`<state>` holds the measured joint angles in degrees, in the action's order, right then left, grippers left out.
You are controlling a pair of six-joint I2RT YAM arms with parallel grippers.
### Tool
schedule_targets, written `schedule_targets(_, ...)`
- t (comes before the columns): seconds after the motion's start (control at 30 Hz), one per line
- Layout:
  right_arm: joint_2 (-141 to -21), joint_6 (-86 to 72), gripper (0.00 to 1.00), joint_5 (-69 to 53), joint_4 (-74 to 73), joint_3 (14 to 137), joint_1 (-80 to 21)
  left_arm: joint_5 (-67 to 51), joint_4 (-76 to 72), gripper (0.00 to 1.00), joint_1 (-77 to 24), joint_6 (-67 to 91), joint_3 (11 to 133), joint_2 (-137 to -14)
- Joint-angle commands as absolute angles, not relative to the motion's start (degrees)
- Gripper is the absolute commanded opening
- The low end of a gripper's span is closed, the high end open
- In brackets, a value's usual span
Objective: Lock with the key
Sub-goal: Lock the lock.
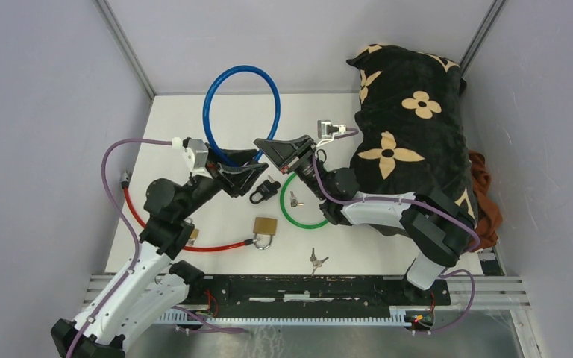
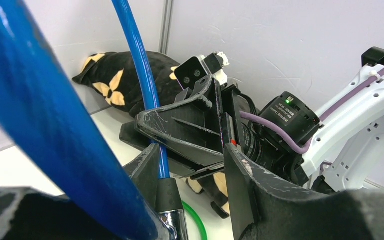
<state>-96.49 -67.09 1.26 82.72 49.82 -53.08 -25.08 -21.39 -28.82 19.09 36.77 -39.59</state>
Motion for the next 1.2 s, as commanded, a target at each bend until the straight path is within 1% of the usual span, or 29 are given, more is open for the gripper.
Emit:
schedule_targets(0.0,-95.1,-66.8,0.0,0.17,112.31,53.88,-53.18,-31.3,-15.51,0.56,-29.27,17.76,38.47,-40.78)
schedule_targets(0.1,-94.92,-67.02,0.0,0.17,112.27,53.88,-53.11,-31.26,-12.63,0.58,-29.27,17.02,38.54,-40.67)
schedule_targets(0.2,-94.27,-66.8,0.0,0.1,112.3,53.36,-53.14,-27.21,-11.08,0.58,-29.28,13.92,38.69,-39.53)
schedule_targets(0.3,-93.4,-66.3,0.0,-0.13,112.32,53.09,-52.99,-24.4,-10.24,0.53,-29.27,11.44,39.44,-39.1)
schedule_targets(0.33,-93.19,-66.23,0.0,-1.43,112.24,53.15,-52.99,-24.53,-9.72,0.5,-29.28,11.16,39.88,-39.31)
schedule_targets(0.37,-93.04,-66.23,0.0,-1.62,112.26,53.26,-53.0,-24.83,-9.29,0.44,-29.28,11.17,40.21,-39.49)
schedule_targets(0.47,-92.55,-66.18,0.0,-1.83,112.25,53.09,-52.85,-26.38,-8.8,0.2,-29.29,11.31,40.48,-39.48)
schedule_targets(0.5,-92.28,-66.11,0.0,-1.85,112.29,52.97,-52.82,-26.85,-8.79,0.15,-29.29,11.44,40.48,-39.25)
schedule_targets(0.57,-91.88,-65.92,0.0,-1.93,112.24,52.82,-52.82,-27.95,-8.79,0.12,-29.32,11.79,40.55,-39.11)
schedule_targets(0.6,-91.8,-65.89,0.0,-1.93,112.31,52.87,-52.82,-28.36,-8.75,0.14,-29.27,11.93,40.6,-39.19)
schedule_targets(0.63,-91.73,-65.8,0.0,-2.02,112.25,52.91,-52.82,-28.53,-8.64,0.2,-29.29,12.18,40.68,-39.32)
schedule_targets(0.67,-91.65,-65.69,0.0,-2.1,112.25,53.08,-52.82,-28.63,-8.47,0.35,-29.27,12.48,40.74,-39.43)
schedule_targets(0.7,-91.65,-65.58,0.0,-2.23,112.26,53.41,-52.82,-28.65,-8.19,0.43,-29.27,12.75,40.7,-39.56)
schedule_targets(0.73,-91.59,-65.49,0.0,-2.41,112.29,53.88,-52.82,-28.65,-7.98,0.5,-29.27,12.92,40.69,-39.62)
schedule_targets(0.77,-91.58,-65.45,0.0,-2.74,112.3,54.25,-52.82,-28.43,-7.57,0.53,-29.27,12.99,40.62,-39.7)
schedule_targets(0.83,-91.37,-65.22,0.0,-3.44,112.28,54.92,-52.8,-27.36,-7.18,0.55,-29.28,12.53,40.52,-39.49)
schedule_targets(0.97,-90.71,-64.51,0.0,-4.04,112.25,55.19,-52.74,-25.96,-7.36,0.56,-29.31,11.52,40.8,-39.24)
schedule_targets(1.1,-89.99,-64.43,0.0,-4.52,112.32,55.37,-52.49,-26.64,-7.07,0.67,-29.27,10.44,40.96,-39.13)
schedule_targets(1.17,-89.3,-64.27,0.0,-4.87,112.26,55.24,-52.17,-25.08,-6.86,0.7,-29.27,9.32,40.87,-38.74)
